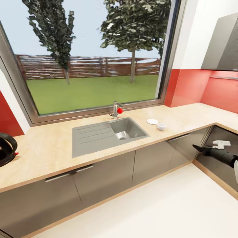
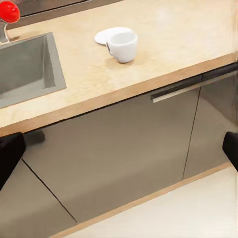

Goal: Set up a coffee station on the kitchen countertop: keep the coffee maker on the countertop, move the bottle of coffee from the kitchen shelf to the counter next to the coffee maker, place a paper coffee filter on top of the coffee maker, put the saucer next to the coffee maker with the coffee cup on the saucer, and place the electric kettle next to the coffee maker.

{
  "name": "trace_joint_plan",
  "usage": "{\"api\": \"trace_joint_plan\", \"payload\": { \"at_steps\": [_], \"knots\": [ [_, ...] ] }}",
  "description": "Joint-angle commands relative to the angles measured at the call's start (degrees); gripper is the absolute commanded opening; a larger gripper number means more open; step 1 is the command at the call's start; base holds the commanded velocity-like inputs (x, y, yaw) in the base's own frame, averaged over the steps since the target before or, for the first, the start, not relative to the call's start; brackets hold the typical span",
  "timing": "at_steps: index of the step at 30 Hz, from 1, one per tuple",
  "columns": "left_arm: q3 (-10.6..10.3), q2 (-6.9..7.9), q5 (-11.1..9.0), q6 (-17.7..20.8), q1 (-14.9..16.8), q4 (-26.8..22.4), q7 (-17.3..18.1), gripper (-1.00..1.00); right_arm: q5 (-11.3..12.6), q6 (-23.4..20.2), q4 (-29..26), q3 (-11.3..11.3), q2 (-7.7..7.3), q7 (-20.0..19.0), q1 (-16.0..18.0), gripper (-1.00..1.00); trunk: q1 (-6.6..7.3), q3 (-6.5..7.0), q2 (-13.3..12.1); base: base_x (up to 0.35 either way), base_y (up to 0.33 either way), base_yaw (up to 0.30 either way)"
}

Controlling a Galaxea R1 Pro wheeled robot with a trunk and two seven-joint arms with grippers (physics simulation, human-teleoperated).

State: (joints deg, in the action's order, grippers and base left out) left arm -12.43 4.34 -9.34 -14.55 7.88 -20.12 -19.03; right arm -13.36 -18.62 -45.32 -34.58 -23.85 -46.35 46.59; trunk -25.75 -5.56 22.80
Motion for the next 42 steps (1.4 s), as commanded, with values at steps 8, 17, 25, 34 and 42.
{"api": "trace_joint_plan", "payload": {
  "at_steps": [8,17,25,34,42],
  "knots": [
    [-0.48,0.05,-0.59,-0.22,0.07,-0.01,-0.31,1.0,-0.27,-0.2,-0.12,-0.22,0.03,-0.57,0.08,1.0,-0.04,-0.13,0.13,0.002,-0.273,-0.004],
    [-0.41,0.05,-0.59,-0.22,0.09,-0.01,-0.31,1.0,-0.3,-0.27,-0.04,-0.22,0.11,-0.59,0.08,1.0,-0.04,-0.13,0.13,0.03,-0.272,0.0],
    [-0.4,0.05,-0.59,-0.22,0.11,-0.01,-0.24,1.0,-0.26,-0.33,-0.09,-0.22,0.12,-0.59,0.08,1.0,-0.04,-0.13,0.13,0.162,-0.245,0.0],
    [-0.4,0.05,-0.59,-0.22,0.11,-0.01,-0.22,1.0,-0.26,-0.33,-0.12,-0.22,0.1,-0.59,0.08,1.0,-0.04,-0.13,0.13,0.18,-0.238,0.0],
    [-0.4,0.05,-0.59,-0.22,0.11,-0.01,-0.22,1.0,-0.26,-0.34,-0.12,-0.22,0.12,-0.56,0.08,1.0,-0.04,-0.13,0.13,0.208,-0.216,0.0]
  ]
}}
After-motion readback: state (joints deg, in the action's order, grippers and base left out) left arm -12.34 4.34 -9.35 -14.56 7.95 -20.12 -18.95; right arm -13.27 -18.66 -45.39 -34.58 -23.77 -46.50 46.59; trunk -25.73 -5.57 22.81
